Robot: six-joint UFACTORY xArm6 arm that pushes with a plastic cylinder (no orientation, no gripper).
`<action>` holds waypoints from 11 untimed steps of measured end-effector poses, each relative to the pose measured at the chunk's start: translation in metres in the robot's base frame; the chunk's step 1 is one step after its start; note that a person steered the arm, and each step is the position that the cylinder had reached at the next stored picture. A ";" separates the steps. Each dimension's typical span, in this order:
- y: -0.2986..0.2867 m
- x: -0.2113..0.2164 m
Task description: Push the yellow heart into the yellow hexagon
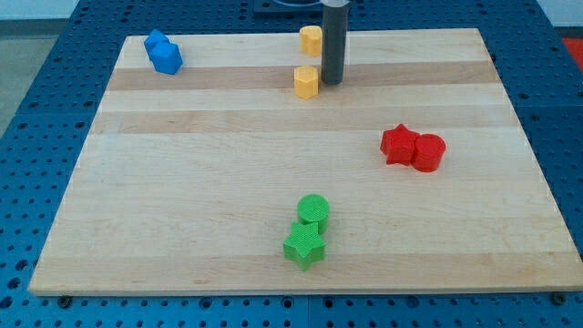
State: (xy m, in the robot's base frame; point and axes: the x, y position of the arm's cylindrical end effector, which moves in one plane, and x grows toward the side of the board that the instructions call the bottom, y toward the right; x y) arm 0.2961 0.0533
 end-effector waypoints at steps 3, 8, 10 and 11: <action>0.042 -0.104; -0.045 -0.038; -0.045 -0.030; -0.040 -0.067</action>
State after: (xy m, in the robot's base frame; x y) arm 0.2294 0.0138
